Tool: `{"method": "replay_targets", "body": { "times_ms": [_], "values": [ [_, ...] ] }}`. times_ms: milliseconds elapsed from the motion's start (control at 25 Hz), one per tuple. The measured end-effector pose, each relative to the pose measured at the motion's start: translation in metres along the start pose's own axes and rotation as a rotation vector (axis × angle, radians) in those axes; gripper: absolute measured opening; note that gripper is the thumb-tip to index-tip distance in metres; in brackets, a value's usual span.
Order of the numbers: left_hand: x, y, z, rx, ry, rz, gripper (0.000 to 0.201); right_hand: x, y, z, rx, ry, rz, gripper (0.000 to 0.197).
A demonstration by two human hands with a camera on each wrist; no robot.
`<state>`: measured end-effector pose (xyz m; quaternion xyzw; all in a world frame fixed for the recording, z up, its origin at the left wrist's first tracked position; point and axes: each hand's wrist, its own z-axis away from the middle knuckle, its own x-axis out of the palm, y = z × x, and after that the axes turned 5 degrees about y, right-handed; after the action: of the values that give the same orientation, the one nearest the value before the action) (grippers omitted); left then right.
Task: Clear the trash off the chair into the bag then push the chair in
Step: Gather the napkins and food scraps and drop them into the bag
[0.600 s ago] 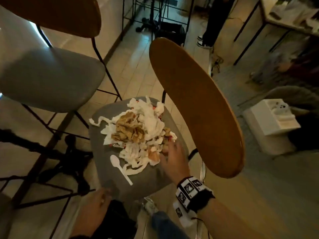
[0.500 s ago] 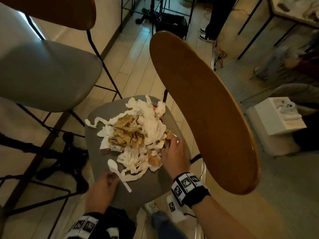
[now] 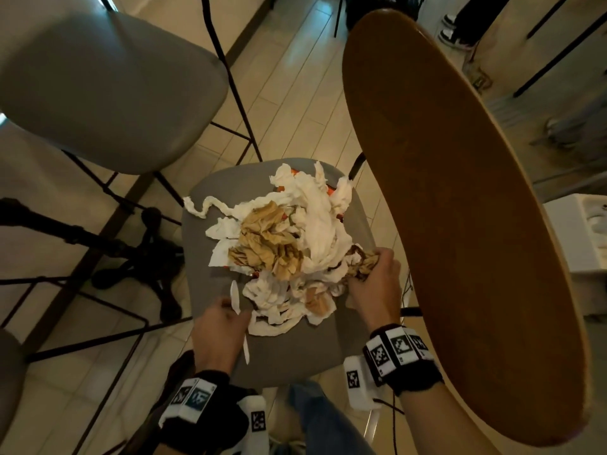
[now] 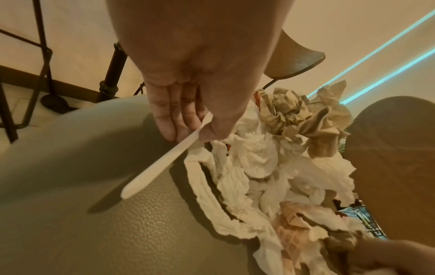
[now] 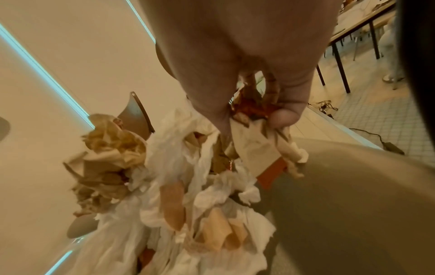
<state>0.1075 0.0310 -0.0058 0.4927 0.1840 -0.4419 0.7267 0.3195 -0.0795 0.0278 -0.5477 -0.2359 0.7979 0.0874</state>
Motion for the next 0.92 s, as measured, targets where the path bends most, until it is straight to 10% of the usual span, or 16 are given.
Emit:
{"method": "replay_targets", "body": {
  "times_ms": [320, 560, 720, 920],
  "values": [
    [-0.017, -0.021, 0.042, 0.051, 0.016, 0.098, 0.022, -0.039, 0.010, 0.055, -0.080, 0.217, 0.180, 0.052],
    [-0.038, -0.086, 0.109, 0.068, -0.065, 0.180, 0.007, -0.071, 0.013, 0.110, -0.243, 0.305, -0.112, 0.049],
    [-0.046, -0.181, 0.164, -0.060, -0.001, 0.125, 0.011, -0.028, -0.002, 0.191, -0.561, -0.096, -0.114, 0.047],
    [-0.024, -0.337, 0.191, -0.354, 0.070, 0.087, 0.014, 0.138, 0.030, 0.296, -0.840, -0.787, 0.306, 0.046]
  ]
}}
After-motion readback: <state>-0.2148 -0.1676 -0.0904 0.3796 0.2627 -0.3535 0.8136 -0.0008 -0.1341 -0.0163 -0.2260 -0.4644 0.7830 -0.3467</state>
